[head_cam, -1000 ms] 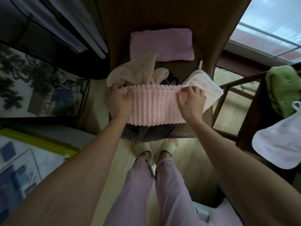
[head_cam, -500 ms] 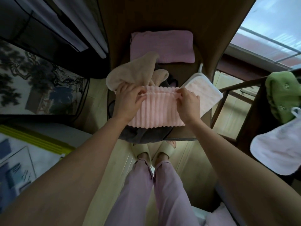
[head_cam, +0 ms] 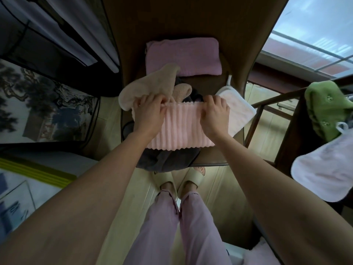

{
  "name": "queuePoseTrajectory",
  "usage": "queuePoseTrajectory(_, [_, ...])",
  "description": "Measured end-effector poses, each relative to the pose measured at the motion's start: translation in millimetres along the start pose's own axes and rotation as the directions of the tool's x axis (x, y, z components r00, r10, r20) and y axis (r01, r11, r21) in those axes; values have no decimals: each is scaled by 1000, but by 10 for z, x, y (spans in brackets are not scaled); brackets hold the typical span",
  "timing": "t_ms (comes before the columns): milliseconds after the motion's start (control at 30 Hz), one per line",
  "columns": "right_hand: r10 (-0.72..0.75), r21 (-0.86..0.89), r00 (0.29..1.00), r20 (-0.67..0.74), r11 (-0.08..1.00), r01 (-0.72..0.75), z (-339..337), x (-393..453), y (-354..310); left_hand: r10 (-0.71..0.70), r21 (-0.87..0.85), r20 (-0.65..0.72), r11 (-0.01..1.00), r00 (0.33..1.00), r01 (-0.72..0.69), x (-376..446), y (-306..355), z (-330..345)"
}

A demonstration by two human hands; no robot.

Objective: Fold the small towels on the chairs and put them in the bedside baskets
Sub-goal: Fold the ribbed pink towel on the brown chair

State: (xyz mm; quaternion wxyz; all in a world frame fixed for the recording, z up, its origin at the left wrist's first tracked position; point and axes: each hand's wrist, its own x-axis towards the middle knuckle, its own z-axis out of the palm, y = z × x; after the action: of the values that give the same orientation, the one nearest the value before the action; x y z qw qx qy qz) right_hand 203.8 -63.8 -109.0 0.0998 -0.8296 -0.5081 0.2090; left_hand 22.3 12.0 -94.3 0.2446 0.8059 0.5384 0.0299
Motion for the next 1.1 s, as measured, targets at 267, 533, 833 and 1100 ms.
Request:
queuePoseTrajectory(267, [-186, -95, 975, 118, 976, 197, -68, 63, 100, 148, -3, 166, 989, 975, -149, 75, -19, 18])
queuePoseTrajectory(533, [-261, 89, 953, 151, 964, 250, -371, 119, -63, 121, -83, 148, 990, 982, -110, -10, -84, -336])
queuePoseTrajectory(833, [135, 534, 987, 91, 830, -163, -380, 578, -628, -50, 119, -115, 991, 992, 64, 252, -286, -466])
queuePoseTrajectory(1100, [333, 554, 890, 313, 697, -456, -170, 541, -355, 150, -104, 13, 983, 989, -148, 128, -21, -18])
